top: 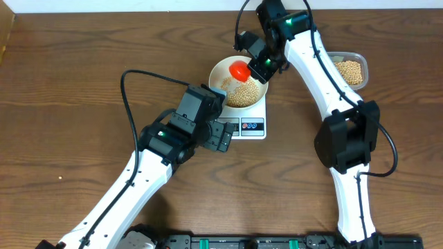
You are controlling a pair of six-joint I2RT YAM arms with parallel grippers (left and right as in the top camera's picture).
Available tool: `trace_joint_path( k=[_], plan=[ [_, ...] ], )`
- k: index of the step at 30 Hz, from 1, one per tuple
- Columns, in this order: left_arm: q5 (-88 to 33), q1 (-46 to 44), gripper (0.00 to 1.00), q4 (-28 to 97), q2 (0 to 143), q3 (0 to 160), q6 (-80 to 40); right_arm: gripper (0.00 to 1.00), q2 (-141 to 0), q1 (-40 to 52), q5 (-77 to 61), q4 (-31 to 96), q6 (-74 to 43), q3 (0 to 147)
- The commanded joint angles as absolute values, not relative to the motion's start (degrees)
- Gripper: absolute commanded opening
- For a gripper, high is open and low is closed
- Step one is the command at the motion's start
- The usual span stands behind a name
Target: Scoop item into bowl and weigh 50g on scale
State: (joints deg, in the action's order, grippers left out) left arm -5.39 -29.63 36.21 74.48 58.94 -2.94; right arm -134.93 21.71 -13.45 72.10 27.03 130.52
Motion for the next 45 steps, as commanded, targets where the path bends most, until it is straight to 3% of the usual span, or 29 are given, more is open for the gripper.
trace_joint_path(
  k=[1,8,21,28,45],
  plan=[
    [-4.45,-29.43,0.92,36.45,74.06,59.02,-2.76,0.01,-135.22,21.45,-8.05,71.90,25.74,130.56],
    [-4.45,-29.43,0.92,36.45,74.06,59.02,-2.76,0.01,-135.00,21.54,-8.32,71.79,25.89,131.68],
    [-4.45,-29.43,0.93,36.45,74.06,59.02,-2.76,0.01,-133.03,24.18,-8.75,72.14,38.35,131.61],
    [-4.45,-29.43,0.92,36.45,74.06,59.02,-2.76,0.01,-133.01,26.44,1.85,70.87,39.09,131.61],
    [-4.45,-29.43,0.92,36.45,74.06,59.02,-2.76,0.01,-131.85,30.41,8.91,68.95,40.38,131.63]
  ],
)
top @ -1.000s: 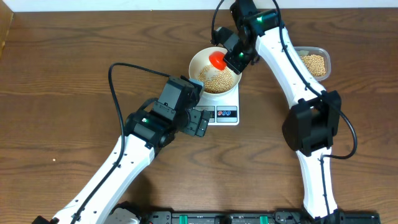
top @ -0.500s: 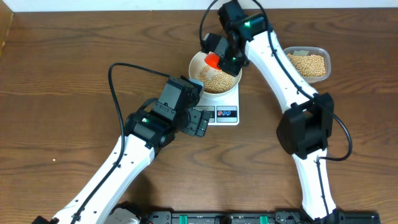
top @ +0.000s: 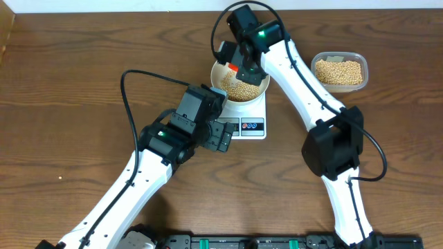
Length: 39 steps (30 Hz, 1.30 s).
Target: Scoop item into bowl and weigh 50g on scale
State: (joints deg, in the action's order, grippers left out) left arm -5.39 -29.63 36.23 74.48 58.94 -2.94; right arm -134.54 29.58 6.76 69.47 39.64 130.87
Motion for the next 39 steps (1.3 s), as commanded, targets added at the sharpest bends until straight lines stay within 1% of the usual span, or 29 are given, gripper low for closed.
trace_joint_path(
  k=[1,13,27,39],
  plan=[
    [-4.45,-29.43,0.92,36.45,74.06,59.02,-2.76,0.01,-131.74,30.57,8.97,68.73,40.40,131.63],
    [-4.45,-29.43,0.92,36.45,74.06,59.02,-2.76,0.01,-131.35,30.85,9.04,66.39,40.38,131.63],
    [-4.45,-29.43,0.92,36.45,74.06,59.02,-2.76,0.01,-131.37,30.85,4.08,68.12,40.38,131.46],
    [-4.45,-29.43,0.93,37.10,74.06,59.02,-2.76,0.01,-131.74,30.81,3.95,67.37,40.34,130.80]
  ],
)
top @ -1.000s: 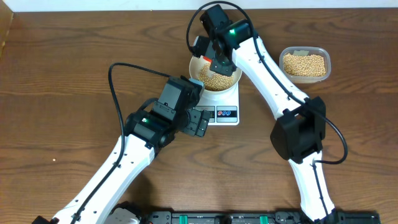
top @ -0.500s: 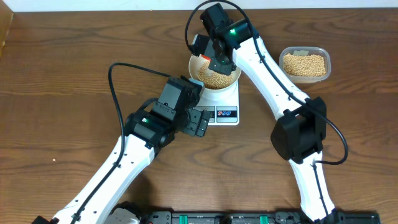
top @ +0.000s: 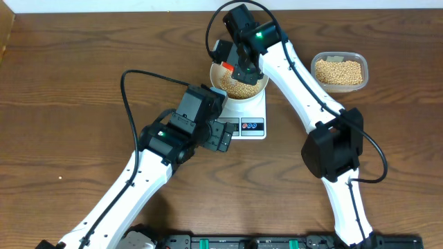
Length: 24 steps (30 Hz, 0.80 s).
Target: Scoop item into bowl and weigh 50g on scale
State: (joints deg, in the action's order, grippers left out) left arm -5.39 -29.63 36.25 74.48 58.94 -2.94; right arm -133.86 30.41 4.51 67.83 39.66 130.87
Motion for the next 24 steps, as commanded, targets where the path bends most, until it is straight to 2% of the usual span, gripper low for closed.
trace_joint_path(
  k=[1,24],
  plan=[
    [-4.45,-29.43,0.92,37.36,74.06,59.02,-2.79,0.01,-131.85,30.81,3.97,67.07,40.32,130.63],
    [-4.45,-29.43,0.93,37.47,74.06,59.02,-2.76,0.01,-132.33,30.85,1.17,64.69,38.63,127.26]
  ],
)
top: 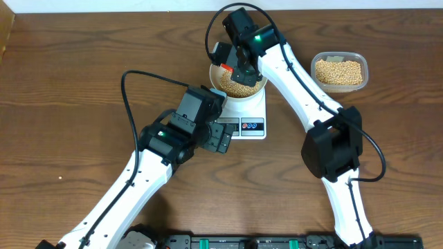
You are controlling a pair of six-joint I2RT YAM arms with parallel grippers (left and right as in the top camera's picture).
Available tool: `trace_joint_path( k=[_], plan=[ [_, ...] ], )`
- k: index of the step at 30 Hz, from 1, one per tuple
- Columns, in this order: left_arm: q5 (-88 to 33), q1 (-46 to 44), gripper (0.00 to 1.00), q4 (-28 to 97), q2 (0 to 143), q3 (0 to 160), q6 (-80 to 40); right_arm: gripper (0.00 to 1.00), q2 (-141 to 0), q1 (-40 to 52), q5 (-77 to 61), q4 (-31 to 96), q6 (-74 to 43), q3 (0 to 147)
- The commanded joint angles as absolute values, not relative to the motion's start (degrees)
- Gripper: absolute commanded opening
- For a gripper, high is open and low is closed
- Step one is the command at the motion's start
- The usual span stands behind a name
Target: Scoop item into bowl and weigh 50g on scale
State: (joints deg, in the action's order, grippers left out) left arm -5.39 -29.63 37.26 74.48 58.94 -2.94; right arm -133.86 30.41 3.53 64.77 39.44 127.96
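A white bowl (257,88) heaped with pale beans (240,88) stands on the white scale (257,111), whose display (251,126) faces the front. My right gripper (237,70) hangs over the bowl's left half, shut on a red scoop (226,66). Only a sliver of the scoop shows, by the bowl's left rim. My left gripper (223,136) rests at the scale's front left corner, its dark fingers apart with nothing between them.
A clear plastic tub of beans (339,71) sits at the back right, beyond the right arm's forearm (304,83). The left arm (138,180) stretches across the front left of the wooden table (69,83).
Almost nothing differs. My right gripper has shifted a touch over the bowl, with the scoop still low at the left rim. The left arm has not moved.
First my right gripper held the red scoop over the middle of the bowl, its round cup plainly showing. Then the arm stood further left and the scoop was turned, with only a red sliver showing. It has stayed there, and the left arm never moved.
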Motion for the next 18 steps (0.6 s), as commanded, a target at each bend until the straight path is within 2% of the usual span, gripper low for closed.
trace_joint_path(
  k=[1,18],
  plan=[
    [-4.45,-29.43,0.92,37.47,74.06,59.02,-2.79,0.01,-132.33,30.85,0.25,64.71,38.63,127.26],
    [-4.45,-29.43,0.93,37.47,74.06,59.02,-2.76,0.01,-132.07,30.70,-9.26,68.66,36.86,127.44]
  ],
)
